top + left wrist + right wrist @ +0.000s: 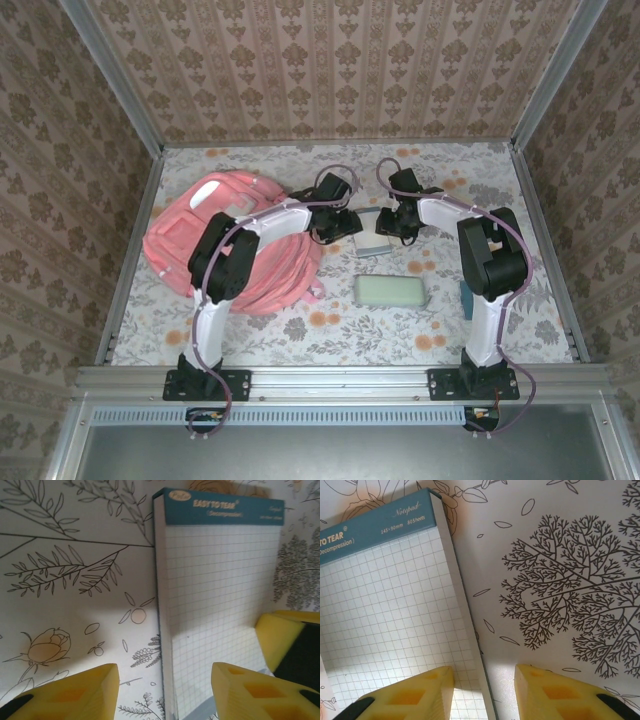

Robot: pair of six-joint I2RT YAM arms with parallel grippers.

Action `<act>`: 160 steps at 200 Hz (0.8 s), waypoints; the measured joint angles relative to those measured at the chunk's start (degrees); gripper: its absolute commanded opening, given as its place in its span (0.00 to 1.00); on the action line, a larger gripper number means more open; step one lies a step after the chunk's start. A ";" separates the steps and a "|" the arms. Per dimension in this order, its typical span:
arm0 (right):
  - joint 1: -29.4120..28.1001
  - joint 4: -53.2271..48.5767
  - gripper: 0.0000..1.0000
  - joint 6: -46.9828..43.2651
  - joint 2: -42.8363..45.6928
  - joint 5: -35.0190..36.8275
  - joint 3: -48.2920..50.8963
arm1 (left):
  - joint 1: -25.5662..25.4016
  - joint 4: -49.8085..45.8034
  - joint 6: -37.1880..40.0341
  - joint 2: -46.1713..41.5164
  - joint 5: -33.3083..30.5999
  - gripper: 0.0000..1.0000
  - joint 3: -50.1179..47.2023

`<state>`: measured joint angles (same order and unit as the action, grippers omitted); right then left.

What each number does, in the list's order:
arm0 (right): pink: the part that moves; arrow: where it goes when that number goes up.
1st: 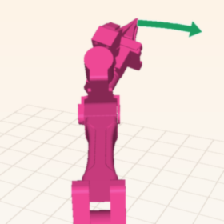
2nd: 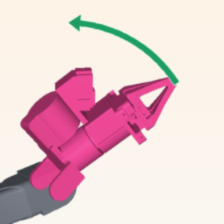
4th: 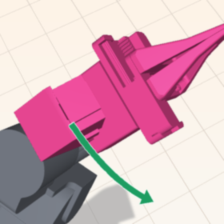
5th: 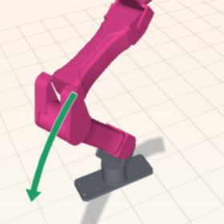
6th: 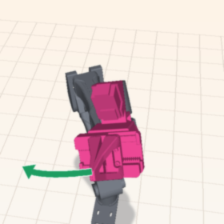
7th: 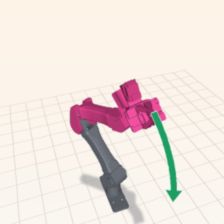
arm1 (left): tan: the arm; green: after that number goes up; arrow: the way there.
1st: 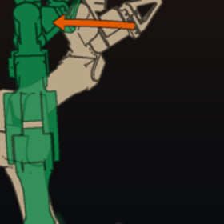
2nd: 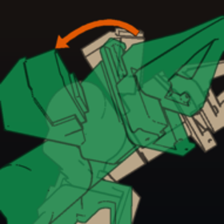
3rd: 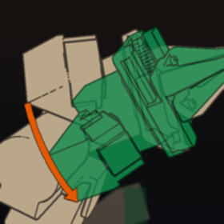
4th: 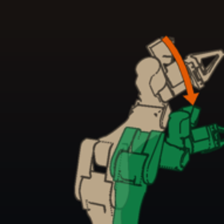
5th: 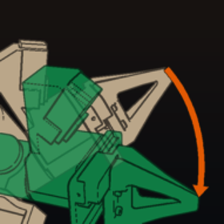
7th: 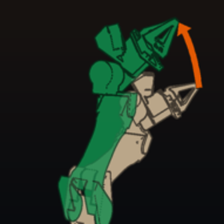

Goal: Pack books, pencil case, and school supplies into a backpack

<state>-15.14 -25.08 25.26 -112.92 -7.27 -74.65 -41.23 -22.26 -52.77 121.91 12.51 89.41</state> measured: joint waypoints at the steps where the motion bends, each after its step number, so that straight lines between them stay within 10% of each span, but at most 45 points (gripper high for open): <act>1: 0.00 0.00 0.35 0.02 -0.02 -0.04 0.00 | 0.00 -0.02 0.00 0.02 0.00 0.51 0.02; 160: 1.09 4.42 0.21 4.96 -0.07 -7.78 2.03 | 1.53 21.94 -7.43 2.08 11.72 0.38 -8.46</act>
<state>-14.04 -20.67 30.22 -112.99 -15.05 -72.62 -39.70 -0.32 -60.20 123.98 24.23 80.95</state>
